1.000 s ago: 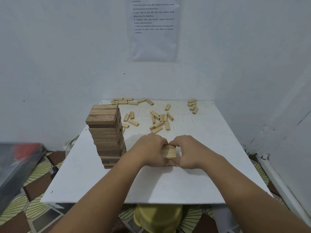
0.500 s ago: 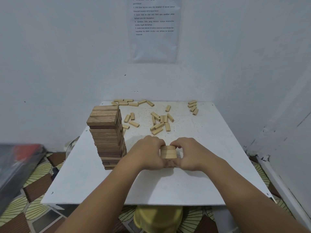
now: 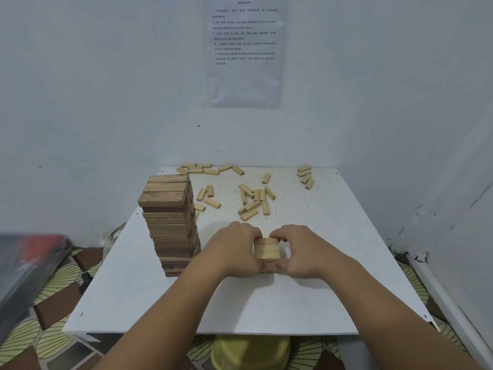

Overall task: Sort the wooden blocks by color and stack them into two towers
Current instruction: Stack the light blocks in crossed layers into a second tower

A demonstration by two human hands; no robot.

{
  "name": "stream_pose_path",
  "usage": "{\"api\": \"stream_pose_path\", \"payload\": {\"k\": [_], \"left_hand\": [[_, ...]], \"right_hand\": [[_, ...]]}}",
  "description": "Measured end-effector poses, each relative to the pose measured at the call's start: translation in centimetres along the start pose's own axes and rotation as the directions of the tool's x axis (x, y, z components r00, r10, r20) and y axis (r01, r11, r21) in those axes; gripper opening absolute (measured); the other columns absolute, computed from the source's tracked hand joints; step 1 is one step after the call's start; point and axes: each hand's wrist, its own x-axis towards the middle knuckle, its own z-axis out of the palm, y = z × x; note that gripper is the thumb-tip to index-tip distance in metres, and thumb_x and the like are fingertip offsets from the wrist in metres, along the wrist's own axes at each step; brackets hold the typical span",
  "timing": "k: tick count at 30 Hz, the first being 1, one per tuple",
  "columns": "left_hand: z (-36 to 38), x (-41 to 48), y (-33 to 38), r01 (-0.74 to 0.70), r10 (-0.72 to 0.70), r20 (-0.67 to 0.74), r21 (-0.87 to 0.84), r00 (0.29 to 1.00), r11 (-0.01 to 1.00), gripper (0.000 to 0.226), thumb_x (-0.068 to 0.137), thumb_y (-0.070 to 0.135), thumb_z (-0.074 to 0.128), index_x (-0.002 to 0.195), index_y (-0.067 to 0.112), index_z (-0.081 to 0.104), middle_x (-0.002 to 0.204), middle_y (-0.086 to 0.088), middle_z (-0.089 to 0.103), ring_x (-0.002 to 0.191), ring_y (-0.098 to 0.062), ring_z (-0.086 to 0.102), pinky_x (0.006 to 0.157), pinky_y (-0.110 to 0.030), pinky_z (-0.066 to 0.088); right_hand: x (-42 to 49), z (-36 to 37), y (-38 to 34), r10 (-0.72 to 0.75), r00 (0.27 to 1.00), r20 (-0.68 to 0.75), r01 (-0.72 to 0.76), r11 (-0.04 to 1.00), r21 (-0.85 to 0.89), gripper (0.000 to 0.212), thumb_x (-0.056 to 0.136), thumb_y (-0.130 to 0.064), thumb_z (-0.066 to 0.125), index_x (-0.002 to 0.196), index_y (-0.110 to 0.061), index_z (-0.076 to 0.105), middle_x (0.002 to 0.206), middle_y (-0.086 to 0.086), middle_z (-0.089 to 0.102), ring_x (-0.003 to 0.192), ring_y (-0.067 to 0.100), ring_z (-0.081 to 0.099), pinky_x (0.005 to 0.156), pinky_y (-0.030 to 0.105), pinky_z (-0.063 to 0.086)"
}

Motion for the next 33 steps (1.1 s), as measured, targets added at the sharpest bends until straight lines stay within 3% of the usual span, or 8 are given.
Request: {"api": "stream_pose_path", "payload": {"k": [3,8,13,17,23,26,29,33], "left_hand": [[0.0,-0.7,-0.2,-0.008,0.008,-0.008,-0.025,1.000,1.000,0.081,0.081,0.054,0.076,0.150,0.024,0.046,0.146,0.004,0.049,0.136,-0.020,0.040,0.110,-0.040,0.043],[-0.9,-0.9,1.9,-0.107,0.071,-0.201,-0.173,0.977,0.979,0.071,0.098,0.056,0.058,0.159,0.026,0.036,0.162,0.011,0.034,0.151,-0.009,0.023,0.122,-0.032,0.024],[-2.8,6.2,4.9,-0.071,0.022,-0.193,-0.255,0.981,0.964,0.050,0.105,0.039,0.050,0.152,0.023,0.047,0.156,0.006,0.046,0.147,-0.016,0.037,0.118,-0.038,0.033],[-3.7,14.8,6.6,0.007,-0.038,-0.112,-0.269,0.993,0.963,0.037,0.100,0.020,0.048,0.136,0.020,0.058,0.139,-0.002,0.055,0.128,-0.023,0.053,0.097,-0.032,0.042],[-3.3,26.1,8.1,-0.045,0.045,-0.003,-0.060,0.999,0.997,0.043,0.099,0.011,0.050,0.142,0.011,0.054,0.148,-0.004,0.053,0.126,-0.026,0.055,0.094,-0.028,0.045],[-2.3,30.6,7.2,-0.080,0.080,-0.004,0.001,0.997,0.997,0.028,0.099,0.016,0.053,0.126,0.012,0.059,0.135,-0.010,0.061,0.104,-0.027,0.057,0.073,-0.027,0.040],[-0.8,33.6,6.3,-0.093,0.089,0.049,0.094,0.995,0.991,0.040,0.104,0.021,0.049,0.143,0.013,0.052,0.134,-0.009,0.059,0.116,-0.026,0.058,0.084,-0.027,0.040],[0.3,35.3,5.7,-0.114,0.116,-0.022,0.084,0.993,0.990,0.021,0.098,0.016,0.054,0.118,0.012,0.059,0.114,-0.007,0.061,0.092,-0.020,0.053,0.076,-0.029,0.042]], "right_hand": [[-0.5,-0.4,1.1,0.060,0.997,0.048,-0.057,0.997,-0.058,0.087,0.082,-0.032,0.077,0.157,-0.024,0.035,0.155,-0.006,0.041,0.143,0.015,0.038,0.116,0.033,0.037],[-1.0,-2.6,4.8,0.212,0.977,-0.001,-0.212,0.977,-0.011,0.082,0.088,-0.008,0.052,0.162,-0.026,0.022,0.167,-0.007,0.022,0.154,0.015,0.019,0.123,0.032,0.026],[1.6,-5.4,8.8,0.277,0.951,-0.140,-0.282,0.959,-0.017,0.064,0.098,-0.020,0.054,0.159,-0.021,0.032,0.154,-0.003,0.044,0.144,0.018,0.038,0.114,0.030,0.034],[5.9,-6.7,11.7,0.326,0.915,-0.238,-0.314,0.945,0.089,0.058,0.098,-0.033,0.063,0.152,-0.023,0.044,0.141,-0.003,0.055,0.130,0.018,0.051,0.105,0.031,0.041],[13.6,-7.0,15.4,0.297,0.898,-0.323,-0.311,0.950,0.011,0.049,0.096,-0.046,0.061,0.139,-0.024,0.055,0.134,-0.001,0.055,0.123,0.027,0.052,0.101,0.049,0.047],[17.0,-7.0,16.5,0.213,0.917,-0.337,-0.260,0.961,-0.098,0.033,0.095,-0.041,0.054,0.122,-0.024,0.056,0.116,-0.002,0.054,0.108,0.028,0.051,0.088,0.046,0.048],[19.4,-6.9,17.7,0.178,0.911,-0.372,-0.240,0.962,-0.128,0.030,0.092,-0.032,0.049,0.121,-0.025,0.056,0.107,-0.002,0.050,0.102,0.026,0.047,0.082,0.041,0.043],[21.0,-6.3,18.7,0.162,0.895,-0.416,-0.237,0.962,-0.136,0.025,0.092,-0.031,0.050,0.112,-0.025,0.064,0.102,-0.005,0.042,0.095,0.022,0.039,0.078,0.038,0.038]]}}
